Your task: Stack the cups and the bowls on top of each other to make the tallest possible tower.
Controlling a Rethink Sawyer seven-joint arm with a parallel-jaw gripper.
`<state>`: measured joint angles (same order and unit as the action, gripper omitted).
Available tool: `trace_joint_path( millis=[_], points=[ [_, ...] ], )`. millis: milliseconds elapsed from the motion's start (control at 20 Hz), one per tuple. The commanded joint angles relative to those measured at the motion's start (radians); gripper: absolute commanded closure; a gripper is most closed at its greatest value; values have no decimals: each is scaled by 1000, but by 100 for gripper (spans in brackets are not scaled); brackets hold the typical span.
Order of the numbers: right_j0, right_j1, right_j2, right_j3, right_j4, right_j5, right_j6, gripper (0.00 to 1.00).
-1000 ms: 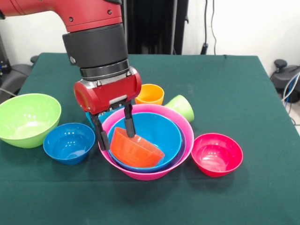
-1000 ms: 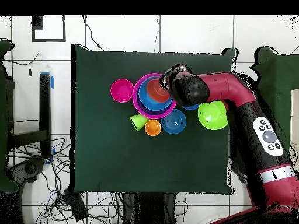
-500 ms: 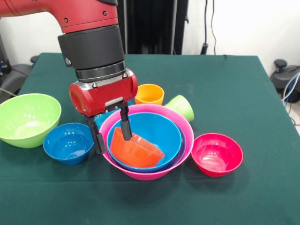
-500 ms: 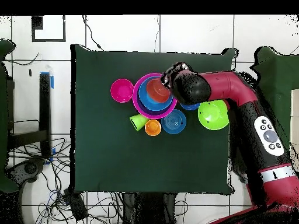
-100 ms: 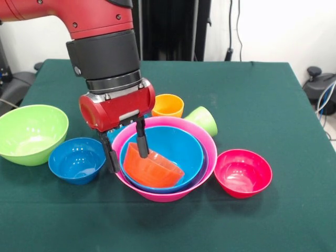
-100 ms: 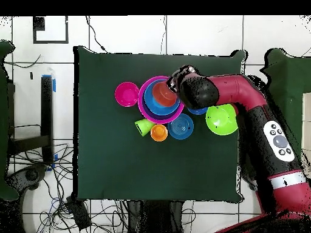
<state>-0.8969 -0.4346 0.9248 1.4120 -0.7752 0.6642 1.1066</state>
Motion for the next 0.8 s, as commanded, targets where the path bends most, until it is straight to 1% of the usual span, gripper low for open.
trace_joint_path(
  millis=[50,200,800],
  points=[
    [17,46,-28,20,-45,74,-276,0],
    [13,40,-37,41,-55,57,-254,0],
    [-12,28,-46,96,-71,29,-237,0]
  ],
)
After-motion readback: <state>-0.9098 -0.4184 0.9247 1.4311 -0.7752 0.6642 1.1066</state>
